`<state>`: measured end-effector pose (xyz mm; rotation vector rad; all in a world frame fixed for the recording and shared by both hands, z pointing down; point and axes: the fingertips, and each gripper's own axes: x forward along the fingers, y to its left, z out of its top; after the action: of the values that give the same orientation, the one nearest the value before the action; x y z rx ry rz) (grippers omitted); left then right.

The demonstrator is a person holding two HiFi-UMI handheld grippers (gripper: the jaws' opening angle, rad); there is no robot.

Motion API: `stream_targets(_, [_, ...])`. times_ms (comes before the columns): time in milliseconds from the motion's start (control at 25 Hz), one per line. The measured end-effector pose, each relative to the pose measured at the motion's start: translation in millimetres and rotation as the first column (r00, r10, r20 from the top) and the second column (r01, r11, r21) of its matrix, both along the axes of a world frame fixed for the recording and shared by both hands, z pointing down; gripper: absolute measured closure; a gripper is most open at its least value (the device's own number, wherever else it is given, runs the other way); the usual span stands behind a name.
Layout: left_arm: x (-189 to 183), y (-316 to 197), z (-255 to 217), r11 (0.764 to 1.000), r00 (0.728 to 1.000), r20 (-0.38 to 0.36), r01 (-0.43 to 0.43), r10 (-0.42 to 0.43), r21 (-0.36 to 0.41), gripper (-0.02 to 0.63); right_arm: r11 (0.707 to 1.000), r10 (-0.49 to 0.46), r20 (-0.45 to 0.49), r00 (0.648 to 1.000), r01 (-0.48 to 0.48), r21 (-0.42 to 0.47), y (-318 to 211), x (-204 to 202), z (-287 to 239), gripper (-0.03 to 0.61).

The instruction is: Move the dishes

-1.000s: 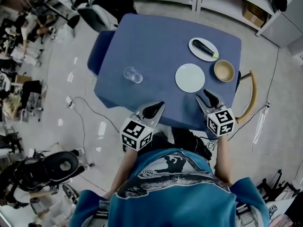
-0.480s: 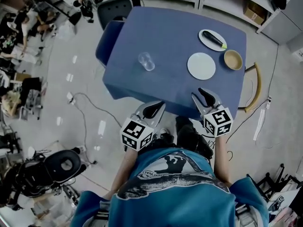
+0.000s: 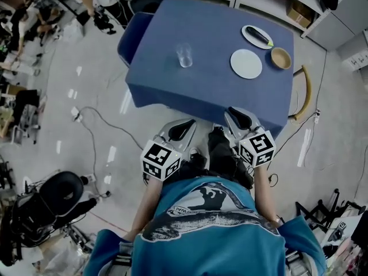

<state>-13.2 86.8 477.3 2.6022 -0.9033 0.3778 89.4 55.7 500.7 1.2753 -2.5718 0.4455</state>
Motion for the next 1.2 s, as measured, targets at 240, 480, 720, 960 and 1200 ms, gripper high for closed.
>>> stream_targets(240, [-10.5,22.4,-0.2,0.999,1.0,-0.014,-0.023,0.023,0.025,0.6,1.0,0.02,-0.015,1.0,-0.019,0.023,24.4,-15.2,-5.3,0.575])
stream_targets(480, [-13.7,44.6,1.6,0.998,0.999,-0.023,-0.048,0.049,0.036,0.6,0.999,0.014,0.001,1.0,-0.014,0.039,48.6,-28.2,-9.8,0.577])
stream_targets(720, [-15.3,54.2,3.2,0.997,0.998,-0.02,-0.065,0.066,0.037,0.6,0.999,-0.007,-0.019,1.0,0.008,0.035,61.3,-38.1,-11.1,0.577])
stream_targets(960, [-10.1,63.5,4.2,0.996,0.997,-0.02,-0.076,0.077,0.041,0.6,0.999,-0.022,-0.026,0.999,0.023,0.043,69.2,-38.7,-11.4,0.577])
stream_targets(1200, [-3.7,71.3,8.3,0.996,0.996,-0.015,-0.086,0.087,0.038,0.6,0.999,-0.022,-0.032,0.999,0.024,0.048,79.2,-34.6,-9.7,0.577])
